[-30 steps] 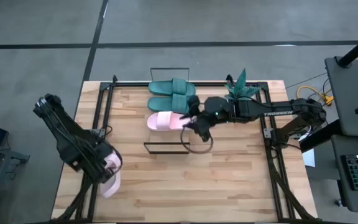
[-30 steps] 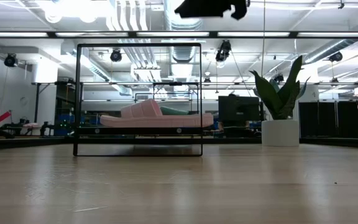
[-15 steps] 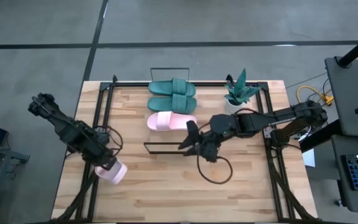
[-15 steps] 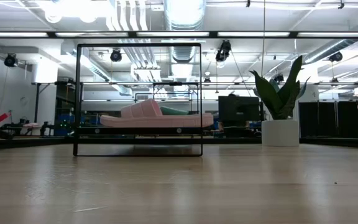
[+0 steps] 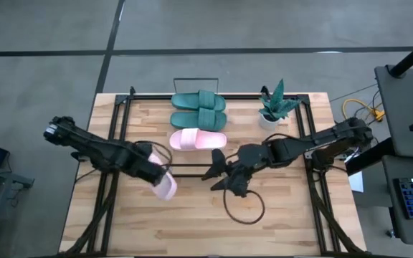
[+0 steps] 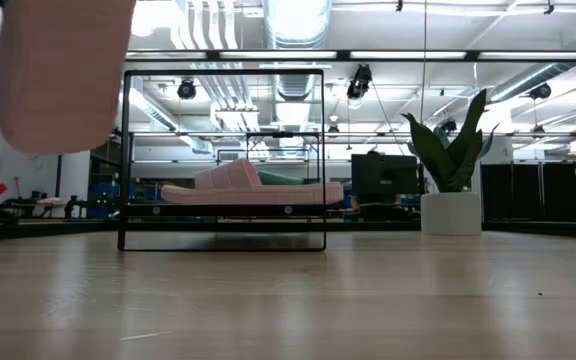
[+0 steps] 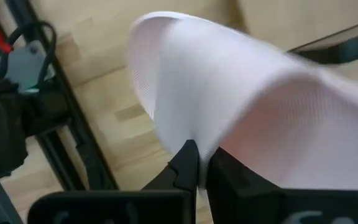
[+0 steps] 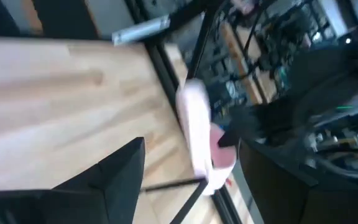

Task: Pick and place slides into the shelf
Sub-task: Put the pink slides on the shelf

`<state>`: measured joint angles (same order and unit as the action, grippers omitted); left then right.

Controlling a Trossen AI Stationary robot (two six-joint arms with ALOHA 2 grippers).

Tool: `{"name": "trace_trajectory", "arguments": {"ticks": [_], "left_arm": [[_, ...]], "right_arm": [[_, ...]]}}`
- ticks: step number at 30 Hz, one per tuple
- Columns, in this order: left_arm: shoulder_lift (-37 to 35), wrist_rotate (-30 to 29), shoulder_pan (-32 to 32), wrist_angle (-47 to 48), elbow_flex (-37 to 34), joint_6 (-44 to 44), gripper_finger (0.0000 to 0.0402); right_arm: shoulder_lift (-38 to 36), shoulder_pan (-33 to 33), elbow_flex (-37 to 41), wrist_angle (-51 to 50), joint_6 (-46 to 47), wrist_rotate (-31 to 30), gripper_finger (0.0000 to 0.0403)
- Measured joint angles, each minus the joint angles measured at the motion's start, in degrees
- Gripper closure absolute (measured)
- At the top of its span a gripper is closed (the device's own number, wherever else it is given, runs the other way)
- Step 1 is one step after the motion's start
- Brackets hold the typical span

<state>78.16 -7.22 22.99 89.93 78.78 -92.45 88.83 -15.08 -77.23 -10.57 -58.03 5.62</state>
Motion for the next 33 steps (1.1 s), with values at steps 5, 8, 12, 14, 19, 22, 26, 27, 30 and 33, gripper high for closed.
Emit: {"name": "trace_trajectory", "arguments": {"ticks": [5, 8, 12, 14, 19, 22, 26, 27, 30, 33], "left_arm": [[4.6, 0.2, -4.2, 0.5, 6.9, 6.4, 0.0402], [6.8, -0.4, -5.8, 0.2, 10.5, 8.0, 0.0402], [9.2, -0.8, -7.5, 0.1, 14.2, 10.4, 0.0402], [10.1, -1.0, -8.1, 0.1, 15.7, 11.1, 0.0401], [10.0, -1.4, -8.4, 0.0, 16.4, 11.8, 0.0401], [9.3, -1.3, -8.4, 0.0, 16.4, 9.8, 0.0401], [9.0, -1.2, -8.4, 0.1, 16.4, 9.2, 0.0401], [9.0, -1.2, -8.4, -0.1, 16.4, 9.2, 0.0401], [9.0, -1.3, -8.6, 0.1, 16.4, 9.0, 0.0401], [9.0, -1.2, -8.9, 0.1, 16.3, 9.0, 0.0401]], "right_arm": [[3.4, -1.8, 0.0, -0.3, -3.5, -7.9, 0.0156], [4.4, -3.1, 0.1, -0.1, -5.0, -8.9, 0.0159], [4.4, -5.1, -0.1, 0.3, -7.8, -8.9, 0.0160], [4.4, -6.0, -0.5, 0.7, -8.1, -8.9, 0.0161], [4.2, -6.7, -1.4, 0.8, -6.7, -8.9, 0.0160], [4.2, -6.7, -1.4, 0.7, -6.7, -8.9, 0.0162], [4.1, -6.7, -1.5, 0.9, -9.2, -9.4, 0.0163], [4.1, -6.7, -1.8, 0.9, -9.7, -9.9, 0.0163], [4.1, -6.5, -2.7, 1.6, -10.0, -10.2, 0.0163], [4.1, -6.2, -3.5, 2.3, -10.5, -10.2, 0.0162]]}}
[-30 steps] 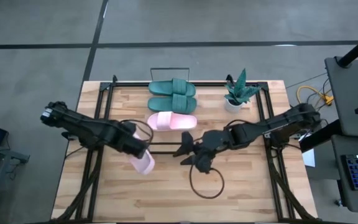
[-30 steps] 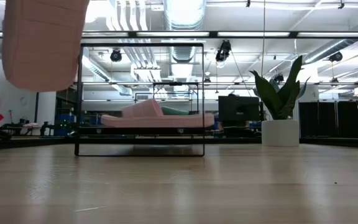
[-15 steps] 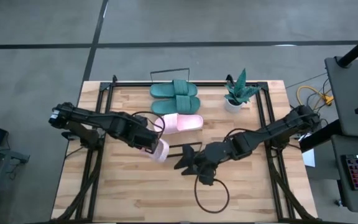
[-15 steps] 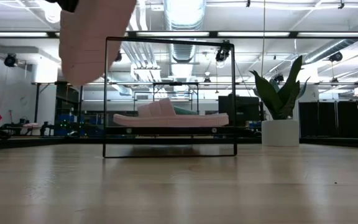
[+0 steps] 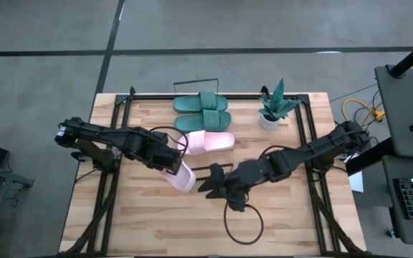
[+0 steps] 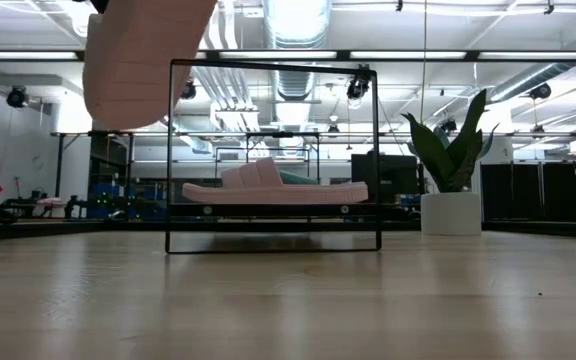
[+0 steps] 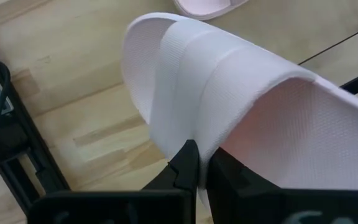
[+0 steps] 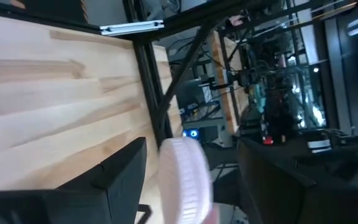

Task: Pick and place slides into the shelf
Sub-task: Put the pink slides on the shelf

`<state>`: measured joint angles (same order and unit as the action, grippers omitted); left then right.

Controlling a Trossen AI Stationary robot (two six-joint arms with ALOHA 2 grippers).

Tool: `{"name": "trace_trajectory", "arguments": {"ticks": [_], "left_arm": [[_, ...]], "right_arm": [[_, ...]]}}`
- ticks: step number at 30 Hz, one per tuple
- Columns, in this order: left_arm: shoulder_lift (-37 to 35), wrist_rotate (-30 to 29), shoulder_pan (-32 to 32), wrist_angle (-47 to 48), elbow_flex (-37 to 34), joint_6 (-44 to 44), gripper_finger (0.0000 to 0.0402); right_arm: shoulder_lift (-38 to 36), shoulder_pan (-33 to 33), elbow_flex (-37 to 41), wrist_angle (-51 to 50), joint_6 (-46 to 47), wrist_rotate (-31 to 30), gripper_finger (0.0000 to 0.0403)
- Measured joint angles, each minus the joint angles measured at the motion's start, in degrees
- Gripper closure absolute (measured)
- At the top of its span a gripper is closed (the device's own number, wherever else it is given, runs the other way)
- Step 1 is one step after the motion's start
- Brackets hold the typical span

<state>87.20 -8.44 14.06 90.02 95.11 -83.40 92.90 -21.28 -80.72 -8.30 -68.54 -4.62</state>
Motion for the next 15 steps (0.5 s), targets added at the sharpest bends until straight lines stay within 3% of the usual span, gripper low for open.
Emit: {"name": "trace_trajectory", "arguments": {"ticks": [15], "left_arm": [[-0.2, 0.8, -3.6, 0.0, 1.5, 2.8, 0.0401]], "right_arm": [[0.0, 4.4, -2.3, -1.1, 1.0, 0.0, 0.0161]]}}
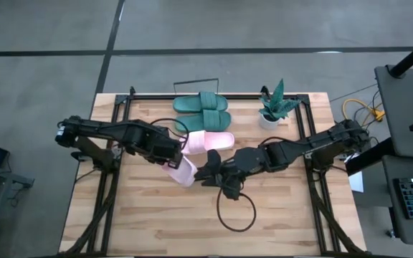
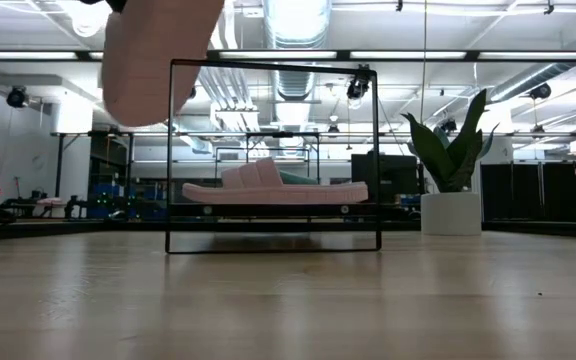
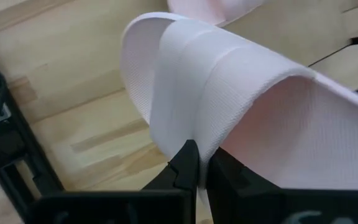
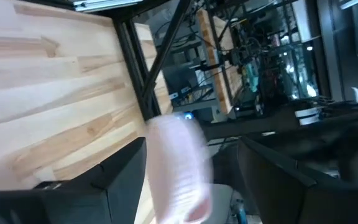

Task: Pick and place slides into the shelf
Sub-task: Put the pink slides on the shelf

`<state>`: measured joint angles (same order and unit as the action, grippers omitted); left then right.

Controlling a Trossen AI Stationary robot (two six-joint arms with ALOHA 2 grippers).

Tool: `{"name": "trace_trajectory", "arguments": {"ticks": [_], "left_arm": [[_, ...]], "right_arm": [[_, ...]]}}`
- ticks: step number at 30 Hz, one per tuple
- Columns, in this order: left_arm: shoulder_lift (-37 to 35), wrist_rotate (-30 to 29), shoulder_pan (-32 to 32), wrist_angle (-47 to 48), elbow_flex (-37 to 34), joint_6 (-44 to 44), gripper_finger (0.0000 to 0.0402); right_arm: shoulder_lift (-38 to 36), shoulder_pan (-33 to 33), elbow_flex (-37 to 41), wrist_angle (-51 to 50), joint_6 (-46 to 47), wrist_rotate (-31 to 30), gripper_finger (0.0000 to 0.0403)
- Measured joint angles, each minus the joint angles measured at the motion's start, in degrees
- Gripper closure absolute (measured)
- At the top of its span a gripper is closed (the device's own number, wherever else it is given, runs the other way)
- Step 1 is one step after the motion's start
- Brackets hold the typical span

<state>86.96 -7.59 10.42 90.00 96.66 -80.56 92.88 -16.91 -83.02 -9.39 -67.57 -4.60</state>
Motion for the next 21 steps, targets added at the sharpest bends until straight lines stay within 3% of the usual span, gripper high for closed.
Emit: {"name": "trace_trajectory", "arguments": {"ticks": [11, 21], "left_arm": [[0.5, -4.9, -0.6, -1.2, 4.8, 1.5, 0.0401], [7.1, -2.2, -1.8, -1.9, 7.6, 5.7, 0.0401]], "right_arm": [[0.0, 0.1, 0.0, -2.1, 0.0, 0.0, 0.0161], [0.0, 0.1, 0.0, -2.9, -1.0, -4.5, 0.0161]]}}
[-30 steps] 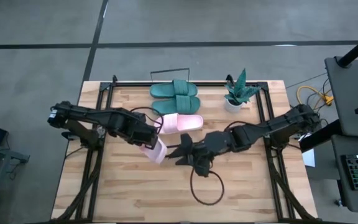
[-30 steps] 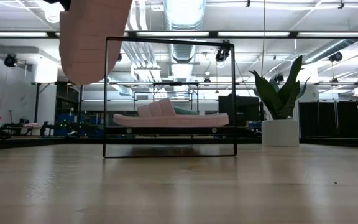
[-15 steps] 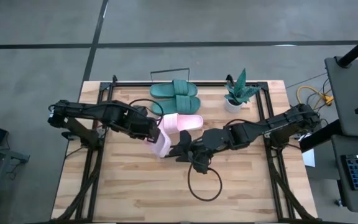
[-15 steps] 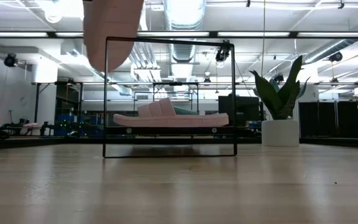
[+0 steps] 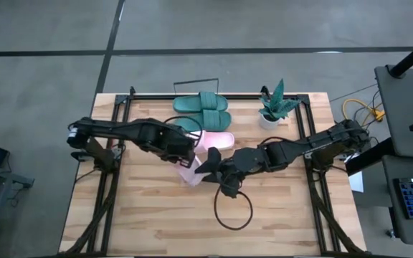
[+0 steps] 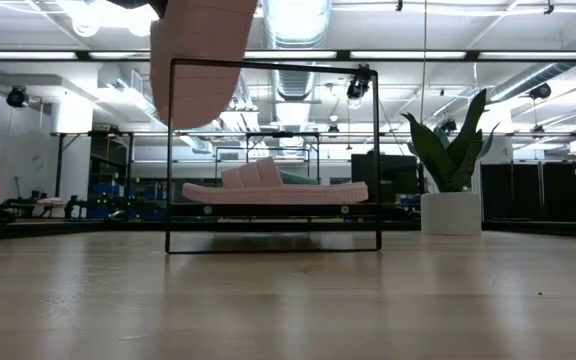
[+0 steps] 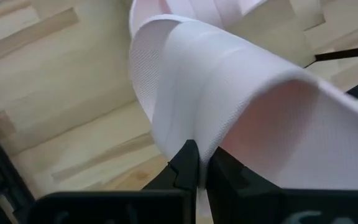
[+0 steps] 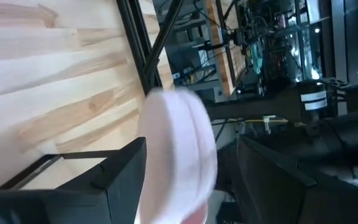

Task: Pick and place slides into the shelf
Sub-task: Put the pink slides on the shelf

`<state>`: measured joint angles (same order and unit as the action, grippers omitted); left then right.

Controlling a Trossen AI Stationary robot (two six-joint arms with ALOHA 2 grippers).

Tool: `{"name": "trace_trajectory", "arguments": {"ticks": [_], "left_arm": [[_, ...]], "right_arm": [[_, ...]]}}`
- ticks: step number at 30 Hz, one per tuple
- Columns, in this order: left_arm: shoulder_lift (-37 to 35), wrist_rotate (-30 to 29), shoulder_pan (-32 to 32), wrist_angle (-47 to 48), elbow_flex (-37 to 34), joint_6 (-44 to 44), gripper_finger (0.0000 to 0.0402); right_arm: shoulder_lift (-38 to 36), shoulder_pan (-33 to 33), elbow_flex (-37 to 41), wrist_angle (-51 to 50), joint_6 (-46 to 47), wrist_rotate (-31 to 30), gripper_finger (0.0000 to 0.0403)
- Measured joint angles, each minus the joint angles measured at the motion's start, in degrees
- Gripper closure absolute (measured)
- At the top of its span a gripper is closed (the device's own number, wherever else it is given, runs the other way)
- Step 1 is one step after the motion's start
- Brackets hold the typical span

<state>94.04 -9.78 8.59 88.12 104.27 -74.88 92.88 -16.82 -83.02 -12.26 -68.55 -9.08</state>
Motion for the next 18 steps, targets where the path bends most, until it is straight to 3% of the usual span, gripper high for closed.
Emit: {"name": "trace_trajectory", "arguments": {"ticks": [7, 18], "left_arm": [[4.2, 0.5, -0.8, 2.0, 6.3, 3.2, 0.0401], [3.8, 0.1, -1.6, 1.3, 7.2, 3.2, 0.0401]], "right_arm": [[-0.2, -0.2, 0.1, -2.6, 0.8, -1.8, 0.0161], [-0.9, -0.4, 0.1, -2.5, 4.1, -0.4, 0.0187]]}}
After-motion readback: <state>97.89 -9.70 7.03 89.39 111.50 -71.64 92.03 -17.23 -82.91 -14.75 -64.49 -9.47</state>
